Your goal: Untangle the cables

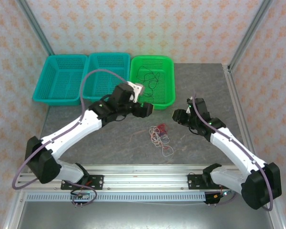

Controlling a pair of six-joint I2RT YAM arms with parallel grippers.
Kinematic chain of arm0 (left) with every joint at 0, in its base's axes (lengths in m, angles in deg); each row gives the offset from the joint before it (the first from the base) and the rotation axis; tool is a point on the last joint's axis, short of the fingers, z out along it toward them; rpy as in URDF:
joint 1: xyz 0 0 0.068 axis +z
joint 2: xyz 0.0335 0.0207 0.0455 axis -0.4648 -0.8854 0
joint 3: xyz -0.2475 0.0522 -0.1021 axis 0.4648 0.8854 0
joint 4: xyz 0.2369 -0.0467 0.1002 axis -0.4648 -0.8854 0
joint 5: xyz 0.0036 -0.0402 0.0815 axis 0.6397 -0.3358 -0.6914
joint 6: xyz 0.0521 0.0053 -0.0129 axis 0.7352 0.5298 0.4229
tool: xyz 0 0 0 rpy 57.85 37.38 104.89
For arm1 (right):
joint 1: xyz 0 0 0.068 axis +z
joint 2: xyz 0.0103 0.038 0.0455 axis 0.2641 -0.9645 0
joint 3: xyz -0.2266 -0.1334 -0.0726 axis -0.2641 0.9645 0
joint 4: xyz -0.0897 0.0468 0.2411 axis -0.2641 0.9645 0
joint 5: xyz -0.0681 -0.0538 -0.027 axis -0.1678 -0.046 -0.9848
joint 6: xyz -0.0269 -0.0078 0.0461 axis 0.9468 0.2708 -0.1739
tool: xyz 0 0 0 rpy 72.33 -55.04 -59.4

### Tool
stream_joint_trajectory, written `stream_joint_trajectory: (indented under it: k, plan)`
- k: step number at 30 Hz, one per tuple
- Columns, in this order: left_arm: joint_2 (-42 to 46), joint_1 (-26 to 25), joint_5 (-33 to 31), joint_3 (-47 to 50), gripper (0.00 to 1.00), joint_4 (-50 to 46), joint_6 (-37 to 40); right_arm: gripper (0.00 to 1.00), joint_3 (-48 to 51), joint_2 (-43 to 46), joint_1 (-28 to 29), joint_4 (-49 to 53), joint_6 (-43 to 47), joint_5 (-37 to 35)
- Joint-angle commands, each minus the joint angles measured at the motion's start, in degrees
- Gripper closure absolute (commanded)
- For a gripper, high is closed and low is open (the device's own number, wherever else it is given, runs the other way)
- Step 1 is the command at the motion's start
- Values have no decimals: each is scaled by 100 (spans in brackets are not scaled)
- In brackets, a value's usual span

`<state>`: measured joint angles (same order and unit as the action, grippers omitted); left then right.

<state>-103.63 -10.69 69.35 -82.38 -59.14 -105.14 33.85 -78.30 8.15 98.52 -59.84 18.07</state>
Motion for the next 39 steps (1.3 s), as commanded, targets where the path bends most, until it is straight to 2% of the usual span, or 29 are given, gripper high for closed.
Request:
stream_joint_trajectory:
  k: [1,4,6,9,11,15,21,28,32,37,39]
  plan:
    - [-243,-71,197,335,20,228,-759,64,-70,-493,47,471,-431,181]
    - [-656,-105,503,455,29,418,-1078,70,-16,-1027,289,76,-983,827]
    - [-981,-124,622,398,36,357,-1214,73,53,-1317,516,-224,-1505,996]
    - [-1321,-144,788,454,42,530,-1339,77,204,-1568,727,-672,-1924,1041]
    - [-1533,-164,917,439,43,660,-1561,77,183,-1611,741,-586,-1833,761]
    - [-1879,-238,979,303,45,722,-1575,77,-51,-1561,746,-173,-1020,25]
    - [-2262,-257,1009,261,58,845,-1645,81,-339,-1987,740,-270,-535,358]
    - [-2456,-256,932,343,65,826,-1699,81,-405,-2393,739,-579,-297,397]
    - [-2524,-257,965,415,65,875,-1717,82,-568,-2670,753,-457,-225,676]
    - [-2671,-252,991,415,71,916,-1700,97,-554,-2652,756,-469,-158,535]
    - [-2750,-256,972,406,73,899,-1691,100,-544,-2593,748,-489,-115,519]
